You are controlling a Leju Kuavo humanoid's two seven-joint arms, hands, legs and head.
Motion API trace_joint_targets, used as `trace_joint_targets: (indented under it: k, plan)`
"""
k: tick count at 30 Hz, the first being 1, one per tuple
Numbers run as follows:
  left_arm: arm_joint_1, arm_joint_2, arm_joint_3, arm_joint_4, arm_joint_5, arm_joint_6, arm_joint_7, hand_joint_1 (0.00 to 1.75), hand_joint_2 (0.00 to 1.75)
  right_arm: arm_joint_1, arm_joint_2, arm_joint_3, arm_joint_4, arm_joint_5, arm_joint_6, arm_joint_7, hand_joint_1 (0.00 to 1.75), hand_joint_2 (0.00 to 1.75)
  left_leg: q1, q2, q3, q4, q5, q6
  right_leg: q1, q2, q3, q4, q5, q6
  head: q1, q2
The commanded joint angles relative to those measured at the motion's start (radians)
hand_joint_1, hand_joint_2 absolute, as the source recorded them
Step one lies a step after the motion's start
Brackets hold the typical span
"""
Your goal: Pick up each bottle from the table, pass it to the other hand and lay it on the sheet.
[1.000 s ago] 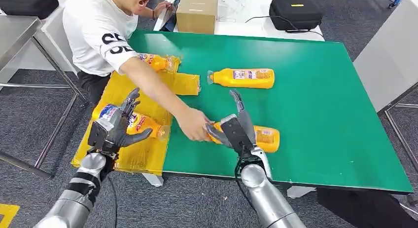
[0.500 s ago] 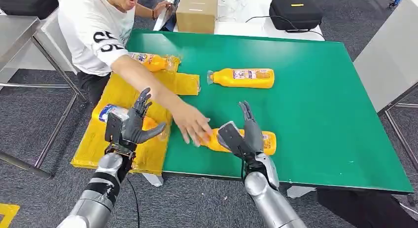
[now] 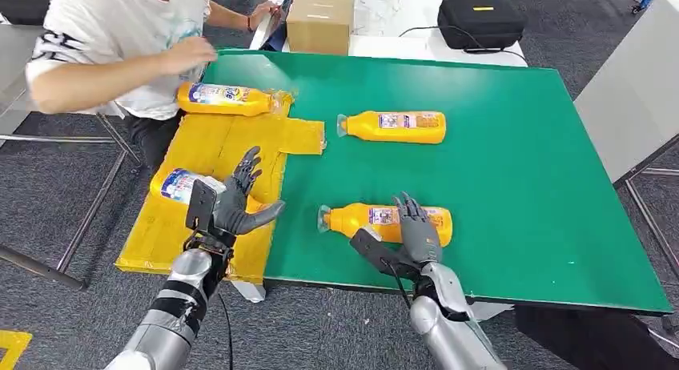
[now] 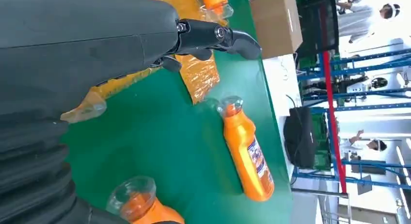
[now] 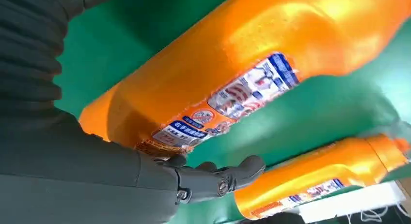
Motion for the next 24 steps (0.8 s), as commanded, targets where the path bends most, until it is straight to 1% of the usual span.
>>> trace_joint_targets:
  k: [1,2,3,4,6,7,8,9,10,11,14,16,17,18,19,21,22,24]
  plan:
    - [-0.025,0.008,-0.022,0.031,0.001,-0.004,0.007,0.00,1.75,-0.019,-0.039,0.009,0.117,0.003,0.019,0.016,0.00,1.75,0.000,-0.002,0.006,-0.001,-0.002,-0.001,0.000,-0.002,0.007,-0.001,-0.002,-0.001,0.000,0.000]
    - [-0.025,0.008,-0.022,0.031,0.001,-0.004,0.007,0.00,1.75,-0.019,-0.039,0.009,0.117,0.003,0.019,0.016,0.00,1.75,0.000,-0.002,0.006,-0.001,-0.001,0.000,0.000,-0.002,0.007,-0.001,-0.002,-0.001,0.000,0.000]
    - [-0.024,0.008,-0.019,0.029,0.006,-0.014,0.009,0.00,1.75,-0.028,-0.045,0.026,0.125,0.039,0.032,0.046,0.00,1.75,0.000,-0.002,0.005,-0.001,-0.001,0.000,0.000,-0.001,0.006,-0.001,-0.001,-0.001,0.000,0.000]
    - [-0.022,0.009,-0.017,0.026,0.006,-0.014,0.009,0.00,1.75,-0.036,-0.051,0.036,0.132,0.061,0.045,0.061,0.00,1.75,0.000,-0.002,0.007,-0.001,-0.002,-0.001,0.000,-0.002,0.008,-0.001,-0.002,-0.001,0.000,0.000]
    - [-0.013,0.009,-0.008,0.016,0.007,-0.017,0.009,0.00,1.75,-0.070,-0.062,0.056,0.161,0.127,0.057,0.099,0.00,1.75,0.000,-0.001,0.005,-0.001,-0.001,0.000,0.000,-0.001,0.006,-0.001,-0.001,-0.001,0.000,0.000]
    - [-0.010,0.008,-0.005,0.012,0.007,-0.015,0.009,0.00,1.75,-0.082,-0.064,0.057,0.168,0.143,0.053,0.107,0.00,1.75,0.000,-0.001,0.008,-0.001,-0.002,-0.001,0.000,-0.001,0.009,-0.001,-0.002,-0.001,0.000,0.000]
    - [-0.005,0.006,0.001,0.008,0.008,-0.018,0.012,0.00,1.75,-0.093,-0.062,0.056,0.176,0.166,0.048,0.115,0.00,1.75,0.000,-0.001,0.007,-0.001,-0.001,-0.001,0.000,-0.001,0.008,-0.001,-0.001,-0.001,0.000,0.000]
    - [0.000,0.007,0.004,0.004,0.010,-0.025,0.014,0.00,1.75,-0.105,-0.057,0.051,0.183,0.171,0.058,0.116,0.00,1.75,0.000,-0.001,0.005,-0.001,-0.001,0.000,0.000,0.000,0.006,-0.001,-0.001,-0.001,0.000,0.000]
    - [0.002,0.005,0.009,0.003,0.011,-0.028,0.014,0.00,1.75,-0.115,-0.056,0.050,0.191,0.180,0.069,0.116,0.00,1.75,0.000,-0.001,0.008,-0.001,-0.002,-0.001,0.000,0.000,0.009,-0.001,-0.002,-0.001,0.000,0.000]
    - [0.001,0.005,0.011,0.004,0.009,-0.029,0.014,0.00,1.75,-0.123,-0.056,0.051,0.199,0.188,0.077,0.120,0.00,1.75,0.000,-0.001,0.006,-0.001,0.000,0.000,0.000,0.000,0.007,-0.001,-0.001,-0.001,0.000,0.000]
    - [-0.003,0.004,0.014,0.010,0.007,-0.037,0.014,0.00,1.75,-0.156,-0.056,0.055,0.243,0.203,0.112,0.126,0.00,1.75,0.000,-0.001,0.006,-0.001,-0.001,0.000,0.000,0.000,0.007,0.000,-0.001,-0.001,0.000,0.000]
    - [-0.016,0.005,0.016,0.024,0.006,-0.043,0.020,0.00,1.75,-0.190,-0.064,0.072,0.305,0.202,0.170,0.126,0.00,1.75,0.000,-0.001,0.008,0.000,-0.002,0.000,0.001,0.000,0.009,0.000,-0.002,-0.001,0.000,0.000]
    - [-0.021,0.004,0.017,0.032,0.007,-0.046,0.022,0.00,1.75,-0.204,-0.065,0.078,0.335,0.198,0.191,0.122,0.82,1.75,0.000,-0.001,0.007,-0.001,-0.001,0.000,0.000,0.000,0.007,0.000,-0.001,-0.001,0.000,0.000]
    - [-0.027,0.004,0.014,0.040,0.003,-0.045,0.022,0.00,1.75,-0.218,-0.066,0.082,0.362,0.194,0.204,0.115,1.47,1.75,0.000,-0.001,0.005,0.000,0.000,0.000,0.000,0.000,0.006,-0.001,0.000,0.000,0.000,0.000]
    - [-0.029,0.004,0.013,0.044,0.002,-0.044,0.022,0.00,1.75,-0.222,-0.066,0.080,0.373,0.188,0.212,0.106,1.73,1.75,0.000,-0.001,0.008,-0.001,-0.001,0.000,0.001,0.000,0.009,-0.001,-0.001,-0.001,0.000,0.000]
    - [-0.031,0.005,0.011,0.048,0.000,-0.044,0.022,0.00,1.75,-0.229,-0.066,0.083,0.387,0.185,0.222,0.100,1.75,1.75,0.001,-0.002,0.006,-0.001,0.000,0.000,0.001,-0.001,0.007,-0.001,0.000,0.000,0.000,0.000]
    - [-0.034,0.005,0.011,0.052,-0.001,-0.044,0.021,0.00,1.75,-0.236,-0.066,0.090,0.400,0.185,0.229,0.098,1.75,1.75,0.001,-0.003,0.008,-0.001,0.000,0.000,0.001,-0.002,0.009,-0.001,-0.001,-0.001,0.000,0.000]
    - [-0.042,0.008,0.008,0.067,-0.002,-0.050,0.018,0.00,1.75,-0.258,-0.066,0.091,0.437,0.153,0.272,0.052,1.75,1.75,0.001,-0.002,0.008,-0.001,0.000,0.000,0.001,-0.002,0.008,-0.001,0.000,0.000,0.000,0.000]
